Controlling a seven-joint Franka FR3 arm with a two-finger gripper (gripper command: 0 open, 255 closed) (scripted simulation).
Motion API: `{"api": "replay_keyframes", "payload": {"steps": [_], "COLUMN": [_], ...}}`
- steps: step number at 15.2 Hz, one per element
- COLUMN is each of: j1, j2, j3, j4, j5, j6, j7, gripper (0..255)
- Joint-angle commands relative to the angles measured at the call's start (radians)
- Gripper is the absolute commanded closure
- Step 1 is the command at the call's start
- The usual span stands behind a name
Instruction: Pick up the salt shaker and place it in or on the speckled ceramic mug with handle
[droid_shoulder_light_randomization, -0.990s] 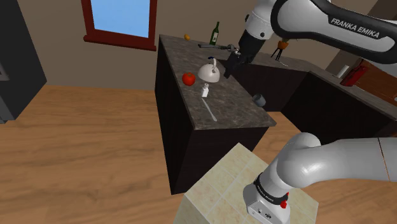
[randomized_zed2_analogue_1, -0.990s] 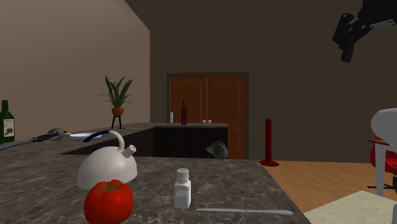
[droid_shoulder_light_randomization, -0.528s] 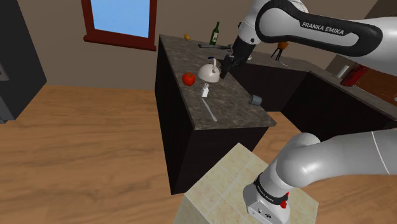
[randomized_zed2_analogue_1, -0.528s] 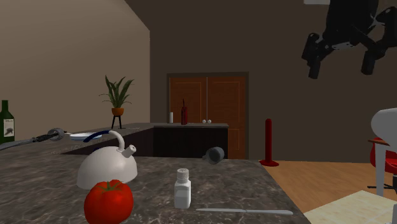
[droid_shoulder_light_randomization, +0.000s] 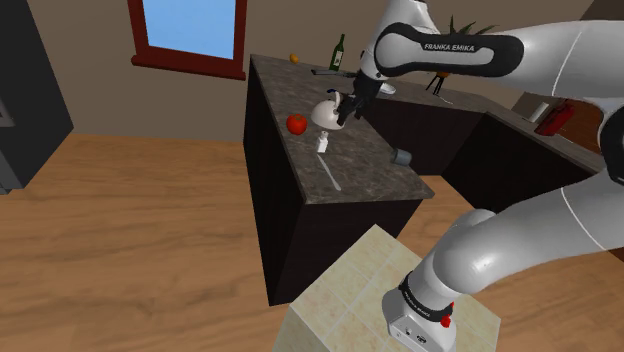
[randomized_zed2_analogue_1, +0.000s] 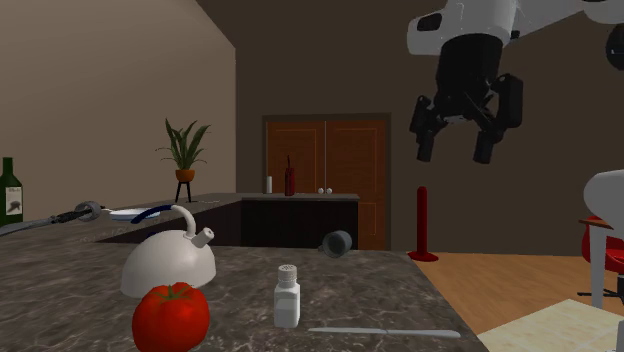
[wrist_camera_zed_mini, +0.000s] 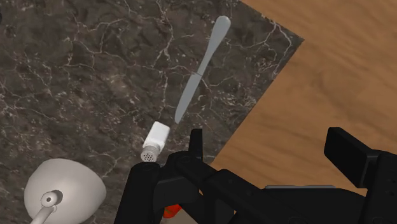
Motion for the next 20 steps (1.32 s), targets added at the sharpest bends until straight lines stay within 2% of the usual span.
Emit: {"api": "replay_keyframes", "payload": {"steps": [1, 6, 12, 20], "j1": [-0.005, -0.013, -0.035, -0.114], "j2": [0.060, 0.230, 0.452, 0.769], "j3": [-0.029, -0.095, -0.151, -0.163], "j4": [0.014, 0.093, 0.231, 0.496], "j5": [0.006, 0.047, 0.138, 0.283], "j6": [0.046, 0.128, 0.191, 0.201], "j7": [-0.035, -0.128, -0.254, -0.408], "gripper": [0, 0, 0, 0]}}
